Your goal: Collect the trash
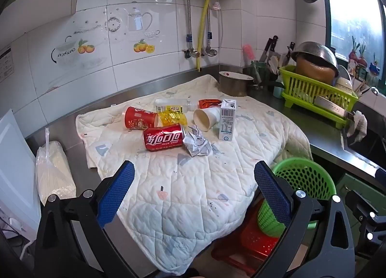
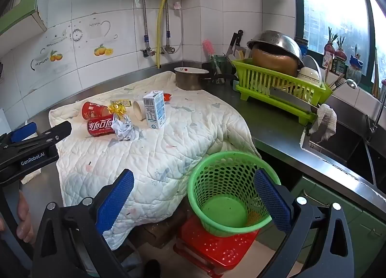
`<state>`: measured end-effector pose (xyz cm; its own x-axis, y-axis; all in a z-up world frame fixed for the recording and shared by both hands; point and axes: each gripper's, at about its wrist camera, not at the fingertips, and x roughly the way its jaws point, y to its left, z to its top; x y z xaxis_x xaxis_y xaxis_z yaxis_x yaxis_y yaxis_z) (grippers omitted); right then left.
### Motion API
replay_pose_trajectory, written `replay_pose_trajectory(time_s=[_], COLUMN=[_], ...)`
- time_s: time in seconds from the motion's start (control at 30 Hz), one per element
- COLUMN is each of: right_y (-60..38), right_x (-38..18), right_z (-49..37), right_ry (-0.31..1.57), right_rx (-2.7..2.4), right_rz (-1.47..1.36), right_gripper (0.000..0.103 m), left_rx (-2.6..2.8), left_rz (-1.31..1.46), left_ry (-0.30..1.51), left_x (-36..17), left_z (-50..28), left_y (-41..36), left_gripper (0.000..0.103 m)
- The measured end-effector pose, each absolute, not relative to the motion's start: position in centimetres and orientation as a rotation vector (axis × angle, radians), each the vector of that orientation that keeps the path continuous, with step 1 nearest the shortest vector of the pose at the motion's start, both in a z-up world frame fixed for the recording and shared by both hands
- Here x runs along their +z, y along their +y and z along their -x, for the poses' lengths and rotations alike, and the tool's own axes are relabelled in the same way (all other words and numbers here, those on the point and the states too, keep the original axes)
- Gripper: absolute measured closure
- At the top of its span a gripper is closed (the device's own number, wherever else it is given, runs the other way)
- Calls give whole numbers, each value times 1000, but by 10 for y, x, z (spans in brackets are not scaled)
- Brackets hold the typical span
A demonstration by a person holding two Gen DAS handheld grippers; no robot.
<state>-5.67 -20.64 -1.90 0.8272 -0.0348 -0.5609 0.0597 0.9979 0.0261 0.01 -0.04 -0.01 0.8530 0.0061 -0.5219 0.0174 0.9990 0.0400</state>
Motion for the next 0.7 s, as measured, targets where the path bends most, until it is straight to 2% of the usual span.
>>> replay_pose_trajectory(time_s=[0.7], right_y=[-205], right_x=[-23], right_z=[53], right_ry=[604], right_rx=[-40], right_rz=[-43], right_gripper=[6], left_rx=[-12], left_rz=[-31], left_ry=[557], left_x=[-6], left_z=[-3], left_y=[-4], left_gripper=[5])
